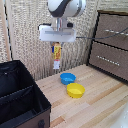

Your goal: Position your gripper near the granola bar, please. Lightly grip the granola bar with your gripping tool. Relocate your gripper along with the granola bar toward the leading division of the caddy with caution. Gently release the granola bar into the leading division of the caddy.

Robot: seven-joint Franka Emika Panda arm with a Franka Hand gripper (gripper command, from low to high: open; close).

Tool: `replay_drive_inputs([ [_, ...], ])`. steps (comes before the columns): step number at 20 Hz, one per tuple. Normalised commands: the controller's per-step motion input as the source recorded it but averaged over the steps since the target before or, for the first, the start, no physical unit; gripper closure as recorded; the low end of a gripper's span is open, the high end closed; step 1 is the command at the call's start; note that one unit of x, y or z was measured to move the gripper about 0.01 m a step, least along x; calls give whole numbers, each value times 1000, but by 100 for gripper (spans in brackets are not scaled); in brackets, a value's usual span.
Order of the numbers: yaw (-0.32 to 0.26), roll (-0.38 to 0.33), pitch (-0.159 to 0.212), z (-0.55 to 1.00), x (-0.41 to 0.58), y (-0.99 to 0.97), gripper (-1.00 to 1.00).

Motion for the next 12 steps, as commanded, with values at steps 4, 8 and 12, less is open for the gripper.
replay_drive_inputs([
  [4,-56,22,1,631,-511,417,100],
  [8,-73,-9,0,664,-454,506,100],
  [12,-126,-27,1,487,-276,504,100],
])
